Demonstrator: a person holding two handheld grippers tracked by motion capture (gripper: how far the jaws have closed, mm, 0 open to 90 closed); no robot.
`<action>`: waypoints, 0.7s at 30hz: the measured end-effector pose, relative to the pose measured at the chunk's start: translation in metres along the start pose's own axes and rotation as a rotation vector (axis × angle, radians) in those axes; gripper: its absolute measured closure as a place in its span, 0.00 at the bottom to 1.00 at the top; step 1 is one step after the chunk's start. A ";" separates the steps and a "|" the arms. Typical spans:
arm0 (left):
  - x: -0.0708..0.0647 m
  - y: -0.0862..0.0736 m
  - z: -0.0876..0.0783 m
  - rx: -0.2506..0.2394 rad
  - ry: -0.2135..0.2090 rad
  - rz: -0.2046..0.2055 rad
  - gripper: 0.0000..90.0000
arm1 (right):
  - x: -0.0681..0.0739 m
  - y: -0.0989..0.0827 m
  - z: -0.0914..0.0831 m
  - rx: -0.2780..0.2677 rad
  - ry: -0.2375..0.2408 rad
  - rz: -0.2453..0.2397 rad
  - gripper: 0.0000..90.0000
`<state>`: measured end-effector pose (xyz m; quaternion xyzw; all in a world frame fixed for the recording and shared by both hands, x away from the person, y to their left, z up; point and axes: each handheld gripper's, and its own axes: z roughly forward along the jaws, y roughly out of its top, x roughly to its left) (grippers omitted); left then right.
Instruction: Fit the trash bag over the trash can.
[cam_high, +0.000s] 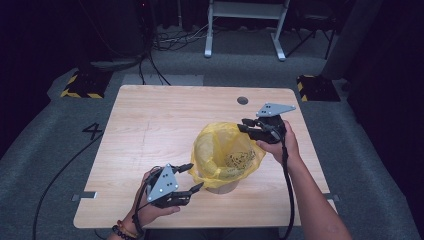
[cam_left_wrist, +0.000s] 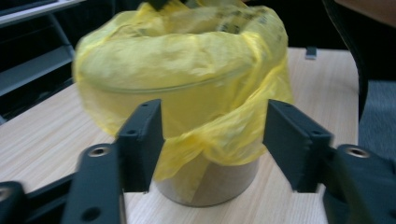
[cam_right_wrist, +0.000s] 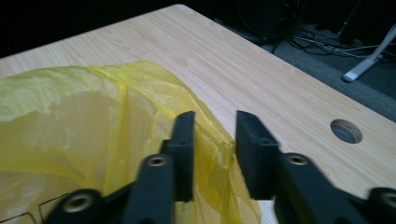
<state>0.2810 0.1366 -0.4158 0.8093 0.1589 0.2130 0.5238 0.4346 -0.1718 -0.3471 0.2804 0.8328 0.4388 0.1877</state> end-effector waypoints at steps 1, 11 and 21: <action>-0.002 0.000 0.002 0.018 -0.018 0.037 0.66 | 0.000 0.001 0.001 0.004 -0.010 0.001 0.89; 0.000 -0.011 0.019 0.092 -0.064 0.024 1.00 | -0.009 0.004 0.018 0.029 -0.012 0.030 0.96; 0.008 -0.025 0.030 0.165 -0.040 0.024 1.00 | -0.020 0.001 0.038 0.080 -0.004 0.062 0.97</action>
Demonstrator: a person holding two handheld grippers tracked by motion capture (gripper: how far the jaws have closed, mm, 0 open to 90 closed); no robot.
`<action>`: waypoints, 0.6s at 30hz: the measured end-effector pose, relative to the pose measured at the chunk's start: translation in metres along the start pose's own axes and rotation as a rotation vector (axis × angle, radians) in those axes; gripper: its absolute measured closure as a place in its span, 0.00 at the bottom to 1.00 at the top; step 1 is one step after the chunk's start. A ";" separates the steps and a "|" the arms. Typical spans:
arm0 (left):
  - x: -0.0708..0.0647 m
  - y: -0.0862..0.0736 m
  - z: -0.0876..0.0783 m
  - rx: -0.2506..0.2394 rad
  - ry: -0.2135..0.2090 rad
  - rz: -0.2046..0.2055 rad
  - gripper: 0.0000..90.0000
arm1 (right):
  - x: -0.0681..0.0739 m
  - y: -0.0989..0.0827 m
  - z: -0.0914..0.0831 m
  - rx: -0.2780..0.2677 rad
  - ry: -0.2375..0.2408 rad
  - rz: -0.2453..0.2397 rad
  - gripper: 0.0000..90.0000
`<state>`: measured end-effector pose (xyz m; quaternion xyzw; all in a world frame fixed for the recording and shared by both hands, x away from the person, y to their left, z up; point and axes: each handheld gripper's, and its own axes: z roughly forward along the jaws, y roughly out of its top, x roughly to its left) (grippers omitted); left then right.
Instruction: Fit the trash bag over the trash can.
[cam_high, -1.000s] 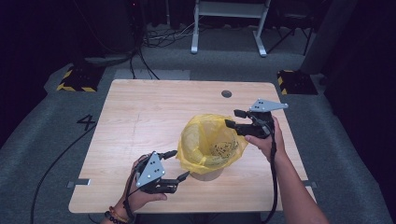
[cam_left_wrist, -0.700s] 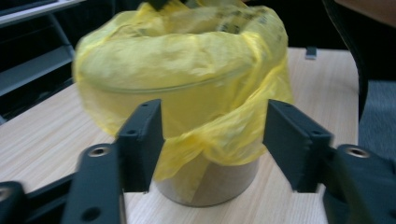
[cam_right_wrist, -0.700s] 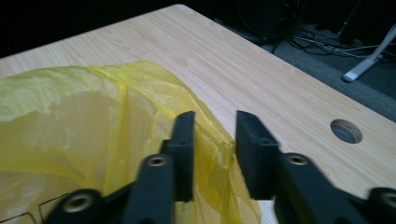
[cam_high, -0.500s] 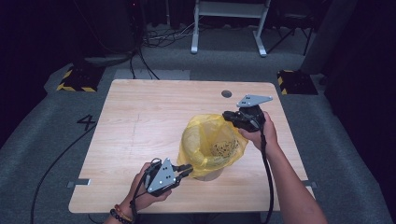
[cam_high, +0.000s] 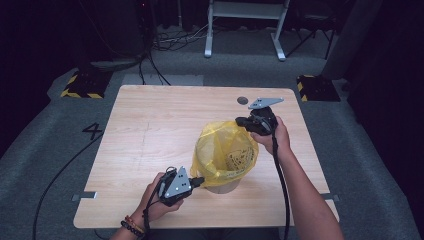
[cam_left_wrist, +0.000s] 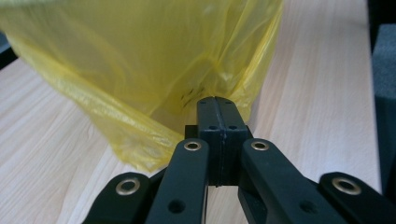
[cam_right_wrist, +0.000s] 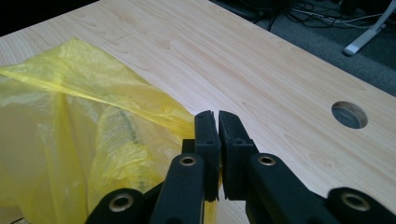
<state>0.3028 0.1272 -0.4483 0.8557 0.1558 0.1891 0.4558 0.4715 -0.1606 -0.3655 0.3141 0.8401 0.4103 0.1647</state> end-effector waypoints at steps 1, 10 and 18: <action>0.002 -0.002 0.001 0.005 -0.002 -0.007 1.00 | 0.000 -0.001 0.002 0.001 0.002 0.003 0.97; 0.006 -0.010 0.014 0.045 -0.031 -0.035 1.00 | -0.006 -0.013 0.016 0.016 0.086 0.045 0.98; 0.003 -0.017 0.026 0.127 -0.065 -0.024 1.00 | -0.013 -0.029 0.022 0.025 0.109 0.124 0.99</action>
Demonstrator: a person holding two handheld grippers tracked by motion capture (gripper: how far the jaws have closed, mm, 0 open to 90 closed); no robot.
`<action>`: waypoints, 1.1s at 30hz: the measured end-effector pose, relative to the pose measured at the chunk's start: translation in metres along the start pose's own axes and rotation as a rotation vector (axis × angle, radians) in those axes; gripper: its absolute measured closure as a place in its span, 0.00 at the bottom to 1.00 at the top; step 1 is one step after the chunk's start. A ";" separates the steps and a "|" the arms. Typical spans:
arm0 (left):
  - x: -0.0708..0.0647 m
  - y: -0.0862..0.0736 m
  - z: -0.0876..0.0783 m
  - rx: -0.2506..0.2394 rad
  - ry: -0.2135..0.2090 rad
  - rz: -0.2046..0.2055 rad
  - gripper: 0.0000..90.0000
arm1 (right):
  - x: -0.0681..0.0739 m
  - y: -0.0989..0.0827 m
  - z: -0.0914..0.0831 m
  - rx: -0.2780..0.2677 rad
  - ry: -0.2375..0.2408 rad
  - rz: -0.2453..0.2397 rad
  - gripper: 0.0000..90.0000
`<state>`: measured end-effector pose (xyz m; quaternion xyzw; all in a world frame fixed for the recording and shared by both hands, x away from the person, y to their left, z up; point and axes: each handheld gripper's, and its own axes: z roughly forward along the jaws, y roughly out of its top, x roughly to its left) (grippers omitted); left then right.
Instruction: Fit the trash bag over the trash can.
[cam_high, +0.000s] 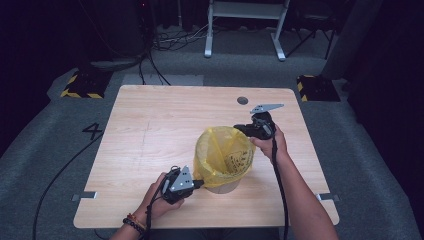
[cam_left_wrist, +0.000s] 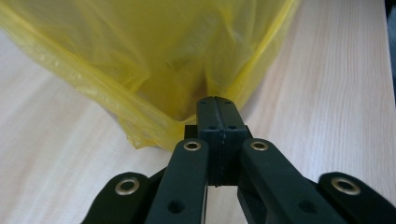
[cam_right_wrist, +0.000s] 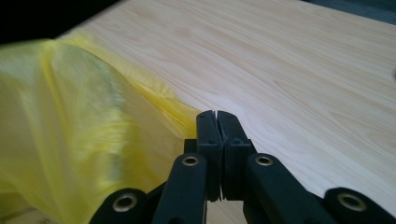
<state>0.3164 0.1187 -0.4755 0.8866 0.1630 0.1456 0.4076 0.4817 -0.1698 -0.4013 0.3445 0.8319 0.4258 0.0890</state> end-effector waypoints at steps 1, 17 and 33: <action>-0.002 -0.001 0.002 0.004 0.007 0.011 1.00 | -0.001 -0.002 0.001 0.013 -0.001 0.003 0.99; -0.011 -0.012 -0.043 -0.127 0.054 -0.068 0.49 | -0.006 -0.018 -0.051 -0.180 -0.030 -0.006 0.71; 0.008 -0.052 -0.061 0.019 0.089 -0.231 0.19 | 0.039 -0.019 -0.090 -0.215 0.007 -0.161 0.43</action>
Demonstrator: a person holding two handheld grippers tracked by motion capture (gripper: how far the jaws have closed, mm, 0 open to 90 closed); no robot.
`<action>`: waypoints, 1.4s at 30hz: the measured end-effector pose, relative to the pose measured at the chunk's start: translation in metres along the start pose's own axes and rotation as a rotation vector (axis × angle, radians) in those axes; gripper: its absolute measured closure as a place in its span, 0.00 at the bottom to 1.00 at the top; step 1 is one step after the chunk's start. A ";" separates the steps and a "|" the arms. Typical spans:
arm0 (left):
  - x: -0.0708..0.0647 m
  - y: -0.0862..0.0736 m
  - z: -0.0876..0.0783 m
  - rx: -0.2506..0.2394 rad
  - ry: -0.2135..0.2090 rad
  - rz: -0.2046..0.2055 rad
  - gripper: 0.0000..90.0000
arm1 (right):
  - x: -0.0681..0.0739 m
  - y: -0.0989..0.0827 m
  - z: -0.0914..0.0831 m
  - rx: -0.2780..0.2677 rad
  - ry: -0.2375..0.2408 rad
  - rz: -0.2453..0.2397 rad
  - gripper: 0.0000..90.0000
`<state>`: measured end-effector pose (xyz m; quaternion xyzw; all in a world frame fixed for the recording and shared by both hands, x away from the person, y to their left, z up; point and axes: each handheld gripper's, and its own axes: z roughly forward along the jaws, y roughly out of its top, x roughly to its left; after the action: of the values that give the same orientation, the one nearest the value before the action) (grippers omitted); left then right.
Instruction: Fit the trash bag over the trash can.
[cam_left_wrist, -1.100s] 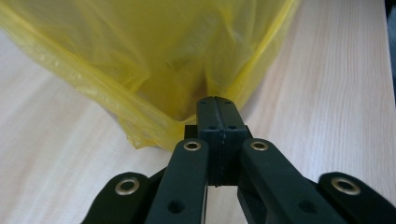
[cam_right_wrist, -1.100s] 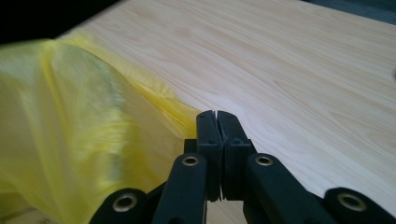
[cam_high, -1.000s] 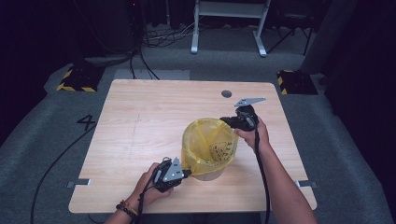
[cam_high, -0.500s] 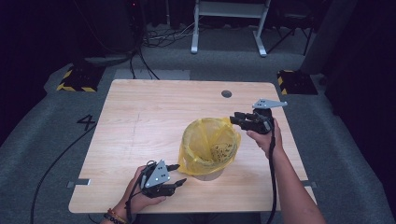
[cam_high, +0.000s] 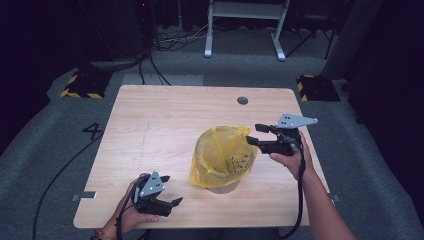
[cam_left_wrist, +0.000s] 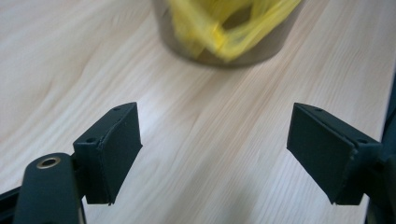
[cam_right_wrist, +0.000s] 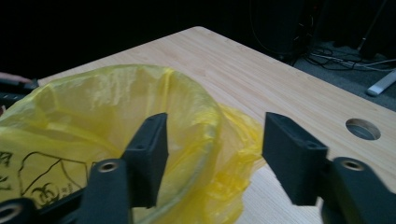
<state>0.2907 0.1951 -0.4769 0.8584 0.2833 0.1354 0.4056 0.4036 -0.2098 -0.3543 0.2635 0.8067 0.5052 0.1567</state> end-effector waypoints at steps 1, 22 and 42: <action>0.002 -0.003 0.000 0.018 0.006 -0.003 0.19 | 0.004 0.001 -0.001 -0.001 0.001 -0.012 0.41; 0.016 -0.029 0.007 0.089 0.032 -0.047 0.18 | 0.053 0.012 0.025 0.138 0.089 -0.168 0.27; 0.015 -0.029 0.009 0.087 0.041 -0.046 0.17 | 0.060 0.009 0.057 0.339 0.083 -0.093 0.24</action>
<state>0.2956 0.2135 -0.5047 0.8656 0.3167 0.1312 0.3651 0.3867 -0.1295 -0.3709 0.2273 0.8975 0.3646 0.0998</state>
